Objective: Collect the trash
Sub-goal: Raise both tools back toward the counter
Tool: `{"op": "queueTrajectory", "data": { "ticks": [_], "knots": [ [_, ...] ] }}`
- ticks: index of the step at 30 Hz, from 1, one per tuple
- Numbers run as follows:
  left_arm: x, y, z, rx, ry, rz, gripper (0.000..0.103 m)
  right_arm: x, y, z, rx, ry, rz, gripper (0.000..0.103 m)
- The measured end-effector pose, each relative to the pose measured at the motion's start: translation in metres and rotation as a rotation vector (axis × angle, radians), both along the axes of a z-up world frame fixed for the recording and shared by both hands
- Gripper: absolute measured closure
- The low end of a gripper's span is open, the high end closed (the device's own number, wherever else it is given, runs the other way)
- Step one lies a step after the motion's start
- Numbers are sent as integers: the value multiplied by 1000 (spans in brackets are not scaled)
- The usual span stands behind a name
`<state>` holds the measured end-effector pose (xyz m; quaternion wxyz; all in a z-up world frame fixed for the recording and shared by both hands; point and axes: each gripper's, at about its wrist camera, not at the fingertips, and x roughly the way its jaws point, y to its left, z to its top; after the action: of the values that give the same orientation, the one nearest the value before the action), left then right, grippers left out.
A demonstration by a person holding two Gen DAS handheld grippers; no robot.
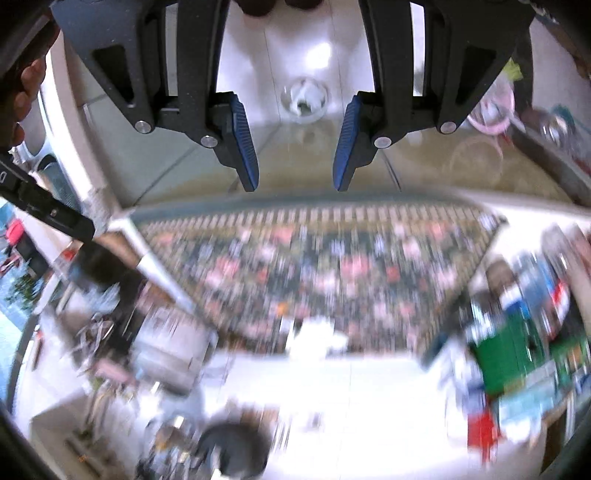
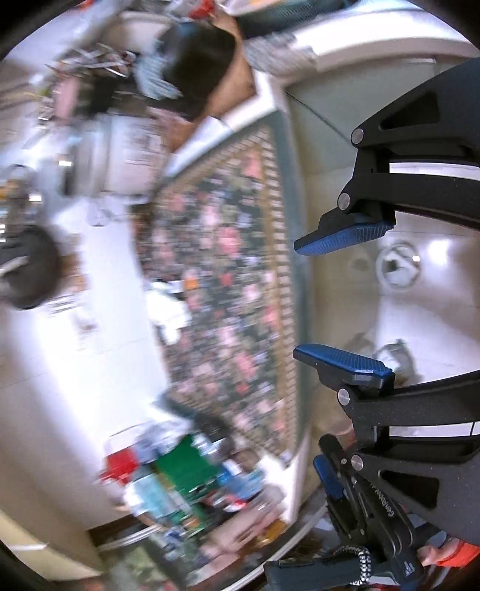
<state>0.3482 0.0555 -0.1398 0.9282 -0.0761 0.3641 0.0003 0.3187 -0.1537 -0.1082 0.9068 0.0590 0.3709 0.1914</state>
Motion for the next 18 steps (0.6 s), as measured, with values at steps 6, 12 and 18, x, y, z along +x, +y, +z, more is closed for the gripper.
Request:
{"op": "queueTrajectory", "data": {
  "ticks": [6, 12, 18],
  "knots": [
    [-34, 10, 82, 21, -199, -25, 50, -24, 10, 66, -24, -184, -66, 57],
    [-56, 10, 119, 53, -322, -25, 30, -46, 8, 104, -9, -325, -104, 45],
    [-57, 12, 133, 78, -378, -7, 3, -47, 11, 115, -13, -400, -152, 19]
  ]
}}
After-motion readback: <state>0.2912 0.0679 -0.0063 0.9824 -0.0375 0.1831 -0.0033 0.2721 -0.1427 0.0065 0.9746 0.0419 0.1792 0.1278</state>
